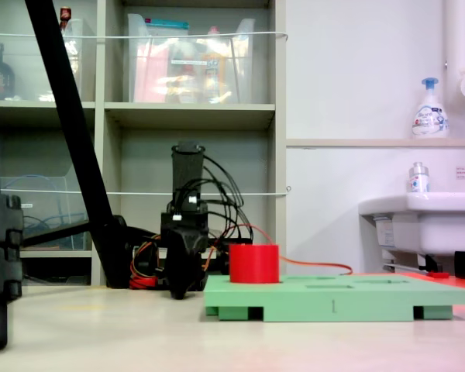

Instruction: Put the cylinder block into the corresponding hole

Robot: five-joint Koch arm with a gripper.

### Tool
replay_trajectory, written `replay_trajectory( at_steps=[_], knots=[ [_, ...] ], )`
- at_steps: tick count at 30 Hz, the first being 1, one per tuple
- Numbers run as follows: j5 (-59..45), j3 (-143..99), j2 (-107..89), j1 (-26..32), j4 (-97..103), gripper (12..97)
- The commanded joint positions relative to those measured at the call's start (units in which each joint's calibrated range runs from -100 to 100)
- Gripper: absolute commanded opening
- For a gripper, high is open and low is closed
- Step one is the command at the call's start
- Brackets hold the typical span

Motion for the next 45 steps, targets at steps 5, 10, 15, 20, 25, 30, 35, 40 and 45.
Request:
replay_trajectory(
  at_steps=[5, 10, 15, 20, 25, 30, 35, 40, 45],
  knots=[
    [0.9, -1.1, -0.8, -0.5, -11.0, 46.6],
    [1.2, -1.1, -0.8, -0.5, -9.9, 49.5],
    [1.2, -1.1, -0.8, -0.6, -9.3, 49.5],
    [1.2, -1.1, -0.8, -0.6, -9.3, 49.5],
    [1.2, -1.1, -0.8, -0.6, -9.3, 49.5],
    [1.2, -1.1, -0.8, -0.6, -9.2, 49.5],
    [1.2, -1.1, -0.8, -0.6, -9.3, 49.5],
    [1.2, -1.1, -0.8, -0.6, -9.2, 49.5],
    [1.2, -1.1, -0.8, -0.6, -9.3, 49.5]
  ],
)
